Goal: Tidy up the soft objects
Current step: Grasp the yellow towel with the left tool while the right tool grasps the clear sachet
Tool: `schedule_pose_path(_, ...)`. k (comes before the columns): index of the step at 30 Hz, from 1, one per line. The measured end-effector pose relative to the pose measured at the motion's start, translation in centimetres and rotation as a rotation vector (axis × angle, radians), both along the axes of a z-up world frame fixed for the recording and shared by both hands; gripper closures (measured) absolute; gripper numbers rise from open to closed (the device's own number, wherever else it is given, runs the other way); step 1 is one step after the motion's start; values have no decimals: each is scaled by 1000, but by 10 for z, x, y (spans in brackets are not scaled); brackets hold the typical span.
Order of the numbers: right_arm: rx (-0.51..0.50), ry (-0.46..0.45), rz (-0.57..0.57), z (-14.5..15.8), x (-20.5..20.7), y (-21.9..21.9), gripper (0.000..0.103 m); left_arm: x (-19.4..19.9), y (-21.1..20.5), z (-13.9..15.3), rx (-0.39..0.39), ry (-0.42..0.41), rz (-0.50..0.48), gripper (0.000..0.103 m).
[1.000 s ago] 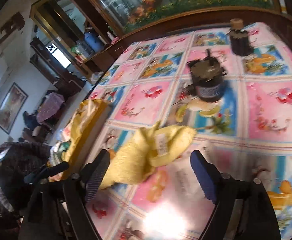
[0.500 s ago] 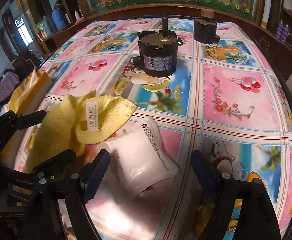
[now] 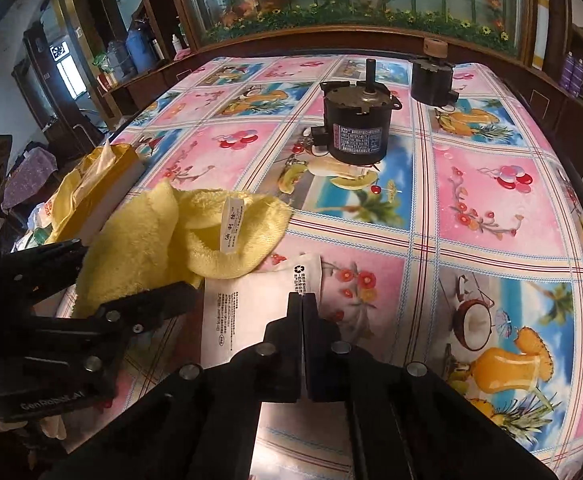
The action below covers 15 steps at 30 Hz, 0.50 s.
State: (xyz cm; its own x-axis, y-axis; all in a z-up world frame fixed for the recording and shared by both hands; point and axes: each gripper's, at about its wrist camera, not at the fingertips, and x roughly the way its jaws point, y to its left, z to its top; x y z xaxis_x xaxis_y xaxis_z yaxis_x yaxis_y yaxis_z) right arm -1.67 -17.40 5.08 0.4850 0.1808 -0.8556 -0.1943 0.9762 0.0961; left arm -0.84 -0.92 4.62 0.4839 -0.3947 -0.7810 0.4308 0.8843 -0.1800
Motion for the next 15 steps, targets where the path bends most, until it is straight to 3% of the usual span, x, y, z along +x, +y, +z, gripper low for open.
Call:
schedule_pose_path(3, 41, 12, 14, 3, -3, -1, 99, -12, 17, 13, -62, -5, 26, 58)
schedule_pose_path(4, 51, 13, 13, 3, -3, -2, 94, -17, 24, 18, -90, -7, 34, 58)
schedule_pose_path(6, 22, 14, 12, 2, -5, -1, 49, -29, 38, 29, -129, -18, 50, 58)
schedule_pose_path(7, -3, 21, 22, -1, -6, 3, 14, -34, 45, 33, -146, -23, 57, 58)
schedule_pose_path(8, -28, 20, 27, -4, -7, 8, 3, -40, 51, 36, -160, -27, 63, 58)
schedule_pose_path(11, -54, 63, 48, -21, 1, 25, 2, -51, 67, 41, -185, -30, 90, 58)
schedule_pose_path(13, -148, 24, 58, -29, 3, 43, 6, -56, 76, 41, -196, -31, 108, 58)
schedule_pose_path(15, -136, -8, 71, -26, 2, 54, 26, -59, 83, 39, -200, -30, 125, 58)
